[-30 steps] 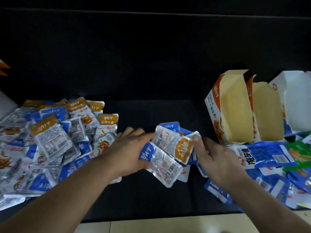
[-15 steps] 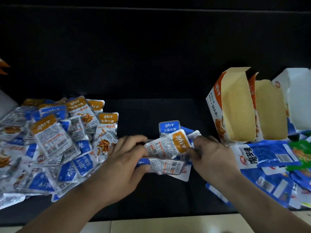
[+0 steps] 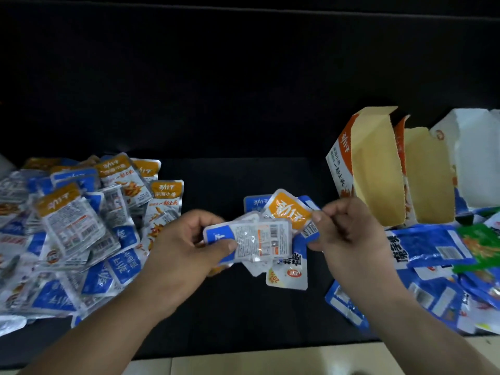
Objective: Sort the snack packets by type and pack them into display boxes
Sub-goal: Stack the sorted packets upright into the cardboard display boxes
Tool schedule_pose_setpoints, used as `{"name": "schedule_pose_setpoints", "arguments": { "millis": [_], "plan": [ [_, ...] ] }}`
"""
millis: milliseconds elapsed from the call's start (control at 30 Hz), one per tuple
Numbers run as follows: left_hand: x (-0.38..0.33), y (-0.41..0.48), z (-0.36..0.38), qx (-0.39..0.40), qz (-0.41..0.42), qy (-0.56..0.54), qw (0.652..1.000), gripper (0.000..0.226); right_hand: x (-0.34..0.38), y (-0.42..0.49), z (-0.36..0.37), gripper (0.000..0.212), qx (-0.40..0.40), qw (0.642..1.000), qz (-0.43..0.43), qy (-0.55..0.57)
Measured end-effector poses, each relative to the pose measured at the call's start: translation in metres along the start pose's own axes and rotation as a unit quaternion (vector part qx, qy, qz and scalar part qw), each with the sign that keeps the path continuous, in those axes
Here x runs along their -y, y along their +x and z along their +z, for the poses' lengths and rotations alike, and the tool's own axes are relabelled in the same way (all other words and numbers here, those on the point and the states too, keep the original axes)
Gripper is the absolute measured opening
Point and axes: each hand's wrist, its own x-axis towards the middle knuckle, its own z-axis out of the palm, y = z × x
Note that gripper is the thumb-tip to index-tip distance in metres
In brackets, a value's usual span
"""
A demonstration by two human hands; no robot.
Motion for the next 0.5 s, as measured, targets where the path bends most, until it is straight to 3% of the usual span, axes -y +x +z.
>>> {"name": "schedule_pose_setpoints", "arguments": {
  "millis": [100, 200, 333, 500],
  "plan": [
    [-0.003, -0.012, 0.004, 0.034, -0.038, -0.033, 0.998, 0.038, 0.007, -0.006, 0.006, 0.013, -0.007, 0.998, 0.034, 0.059],
    [-0.007, -0.018, 0.016, 0.052, -0.079, -0.07, 0.993, 0.019, 0.008, -0.009, 0.016, 0.013, 0.007, 0.986, 0.091, 0.141],
    [-0.014, -0.02, 0.033, 0.02, -0.128, -0.178, 0.975, 0.009, 0.022, -0.011, 0.02, 0.015, 0.077, 0.939, 0.149, 0.302],
    [-0.009, -0.021, 0.027, -0.008, -0.182, -0.28, 0.942, 0.021, 0.03, -0.02, 0.029, 0.043, 0.115, 0.94, 0.177, 0.269]
  ]
}}
